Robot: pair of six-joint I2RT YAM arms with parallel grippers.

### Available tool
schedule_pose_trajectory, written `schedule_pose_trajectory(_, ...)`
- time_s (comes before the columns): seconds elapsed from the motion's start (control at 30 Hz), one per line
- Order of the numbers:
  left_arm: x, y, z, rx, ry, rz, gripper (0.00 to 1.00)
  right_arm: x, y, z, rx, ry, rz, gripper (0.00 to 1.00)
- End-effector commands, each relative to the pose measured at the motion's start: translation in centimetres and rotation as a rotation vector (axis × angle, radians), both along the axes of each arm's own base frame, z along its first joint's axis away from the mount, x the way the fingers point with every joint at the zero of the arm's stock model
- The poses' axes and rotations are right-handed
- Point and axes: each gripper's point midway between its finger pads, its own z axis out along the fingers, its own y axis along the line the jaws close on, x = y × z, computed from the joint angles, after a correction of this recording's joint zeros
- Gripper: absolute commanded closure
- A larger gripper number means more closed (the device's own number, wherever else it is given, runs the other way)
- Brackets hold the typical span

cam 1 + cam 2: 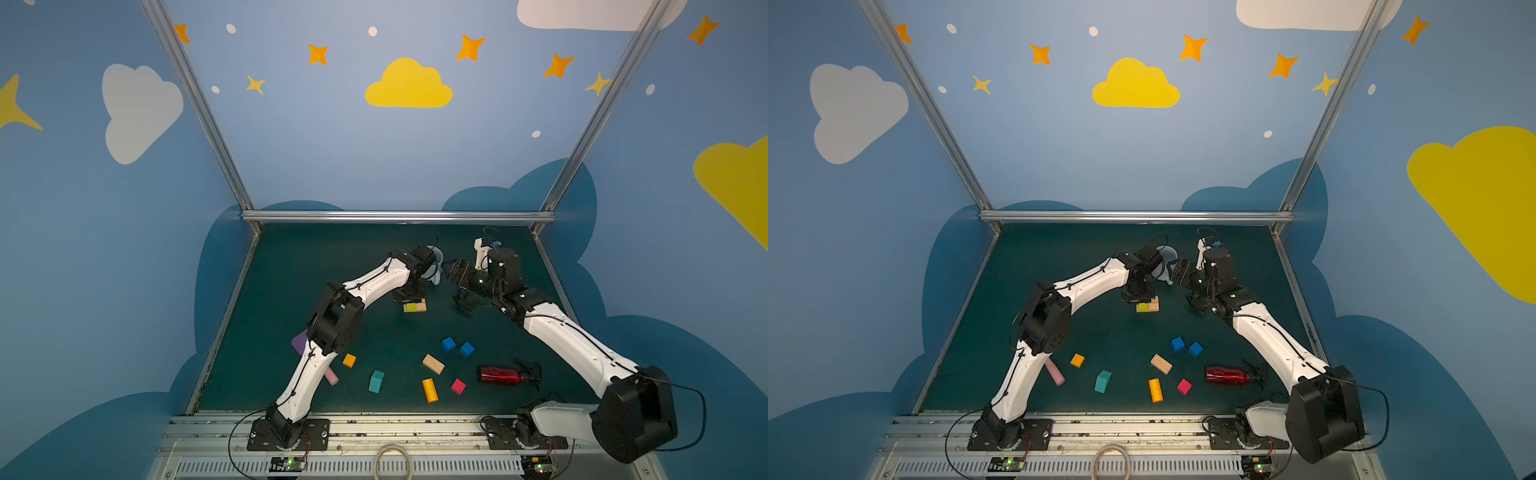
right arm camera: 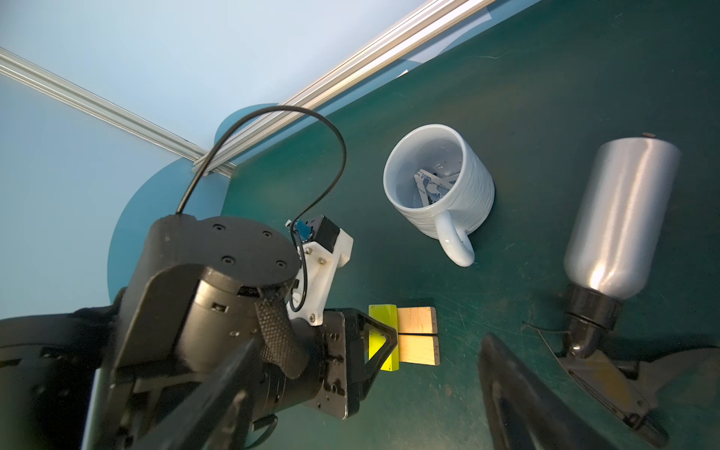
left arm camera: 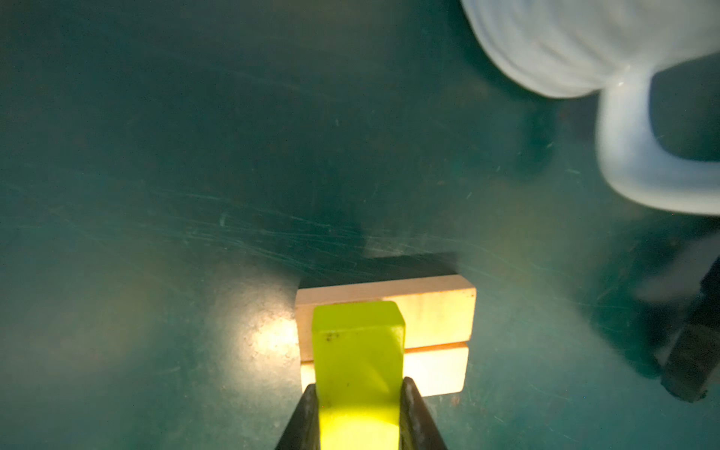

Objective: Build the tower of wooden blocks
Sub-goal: 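Lower the lime block onto the top plain block with the left gripper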

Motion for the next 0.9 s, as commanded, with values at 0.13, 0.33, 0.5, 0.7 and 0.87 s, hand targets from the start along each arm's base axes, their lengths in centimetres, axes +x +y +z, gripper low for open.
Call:
schedule_pose_trajectory(0.13,-0.01,0.6,-0.66,0.048,0.009,0.005,0.73,-0.18,-0.23,0.58,0.019,-0.017,-0.004,0.15)
schedule_pose_trajectory(0.33,0.04,0.68,-0.71,0.053,0.009,0.007,0.72,-0.18,-0.28,0.59,0.022,-0.016,-0.006,0.15)
schedule_pose_trajectory(0.5,0.08,0.47,-0.73,0.045,0.009,0.006,0.69,-0.17,-0.3,0.57,0.022,-0.017,-0.007,0.15)
schedule_pose_trajectory(0.7,0.06,0.45,-0.79,0.046,0.012,0.005,0.66,-0.15,-0.32,0.5,0.022,-0.015,-0.007,0.15)
schedule_pose_trajectory(0.87,0.11,0.45,-0.83,0.047,0.012,0.002,0.64,-0.14,-0.32,0.46,0.021,-0.014,-0.007,0.15)
